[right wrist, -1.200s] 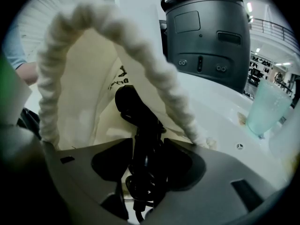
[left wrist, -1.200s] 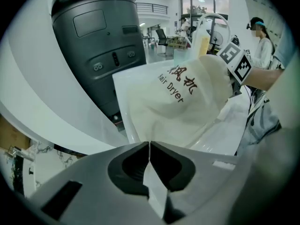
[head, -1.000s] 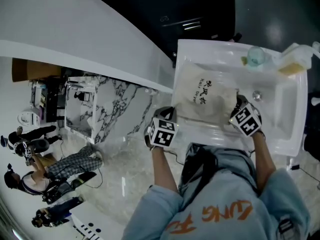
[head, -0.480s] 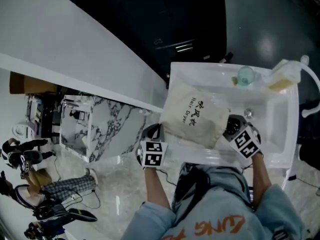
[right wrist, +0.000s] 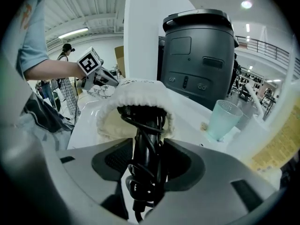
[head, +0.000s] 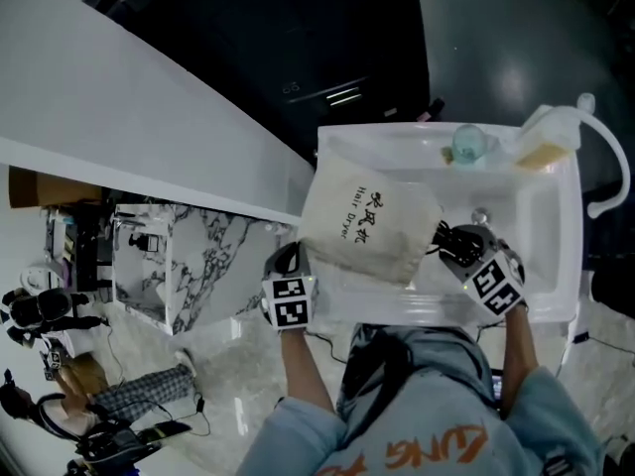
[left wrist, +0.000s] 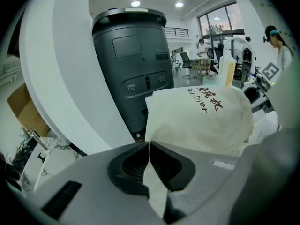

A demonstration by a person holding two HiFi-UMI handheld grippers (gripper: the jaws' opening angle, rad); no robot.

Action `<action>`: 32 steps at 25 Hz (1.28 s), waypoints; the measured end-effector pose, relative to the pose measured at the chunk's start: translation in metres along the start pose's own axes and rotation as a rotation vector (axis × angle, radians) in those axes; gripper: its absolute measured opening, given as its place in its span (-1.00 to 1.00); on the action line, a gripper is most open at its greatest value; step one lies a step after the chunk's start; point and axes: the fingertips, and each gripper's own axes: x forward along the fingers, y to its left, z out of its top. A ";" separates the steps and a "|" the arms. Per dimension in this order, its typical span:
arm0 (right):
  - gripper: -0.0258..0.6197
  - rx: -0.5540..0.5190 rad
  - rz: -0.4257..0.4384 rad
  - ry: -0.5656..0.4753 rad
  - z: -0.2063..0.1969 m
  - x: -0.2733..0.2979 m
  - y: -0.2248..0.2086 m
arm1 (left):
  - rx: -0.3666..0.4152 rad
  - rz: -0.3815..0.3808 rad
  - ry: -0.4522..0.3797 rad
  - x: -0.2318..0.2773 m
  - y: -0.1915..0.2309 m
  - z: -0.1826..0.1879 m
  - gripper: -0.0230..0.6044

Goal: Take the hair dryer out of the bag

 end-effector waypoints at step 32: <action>-0.28 0.508 -0.267 0.042 -0.107 -0.052 -0.061 | -0.019 -0.276 -0.340 -0.010 -0.092 0.103 -0.37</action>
